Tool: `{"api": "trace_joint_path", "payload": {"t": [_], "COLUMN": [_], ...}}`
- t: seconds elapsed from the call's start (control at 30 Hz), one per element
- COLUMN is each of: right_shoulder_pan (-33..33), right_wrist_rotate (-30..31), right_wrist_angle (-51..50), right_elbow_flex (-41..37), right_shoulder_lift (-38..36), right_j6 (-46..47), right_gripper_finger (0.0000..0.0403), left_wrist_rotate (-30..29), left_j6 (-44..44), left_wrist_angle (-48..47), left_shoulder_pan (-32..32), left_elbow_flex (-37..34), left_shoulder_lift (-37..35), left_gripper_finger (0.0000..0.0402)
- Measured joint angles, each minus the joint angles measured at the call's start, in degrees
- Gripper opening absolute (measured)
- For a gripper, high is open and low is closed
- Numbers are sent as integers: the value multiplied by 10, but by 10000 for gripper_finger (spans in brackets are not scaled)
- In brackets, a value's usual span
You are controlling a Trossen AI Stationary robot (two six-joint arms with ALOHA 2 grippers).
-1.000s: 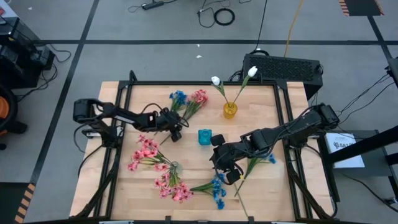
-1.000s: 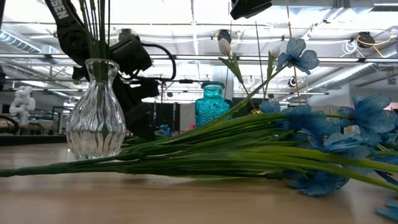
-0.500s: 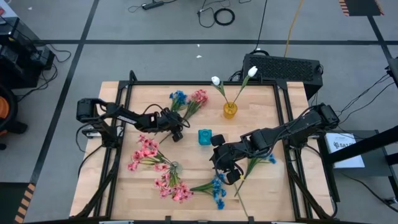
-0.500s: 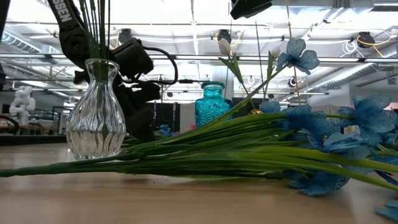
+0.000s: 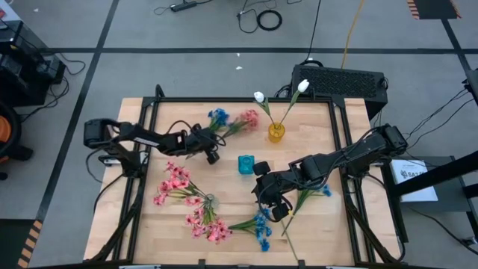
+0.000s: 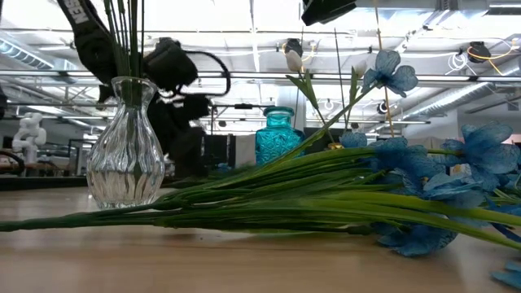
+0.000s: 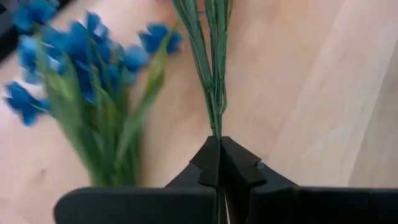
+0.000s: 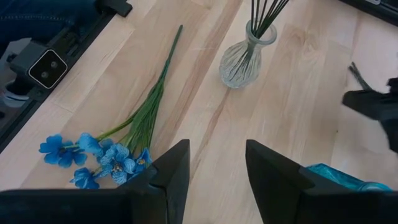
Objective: Sort flowers into vase by color
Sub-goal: Put the pink flowers into the transparent vase
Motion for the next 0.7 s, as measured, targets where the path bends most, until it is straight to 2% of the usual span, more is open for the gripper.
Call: {"api": "trace_joint_path", "payload": {"t": [0.5, 0.7], "right_shoulder_pan": [0, 0], "right_wrist_rotate": [0, 0], "right_wrist_angle": [0, 0], "right_elbow_flex": [0, 0], "right_shoulder_lift": [0, 0], "right_j6": [0, 1], "right_gripper_finger": [148, 148], "left_wrist_rotate": [-14, -8], "left_j6": [-3, -43], "left_wrist_angle": [-16, -2], "left_shoulder_pan": [0, -9], "left_elbow_flex": [0, 0], "left_shoulder_lift": [-219, -301], "left_gripper_finger": [5, 4]}}
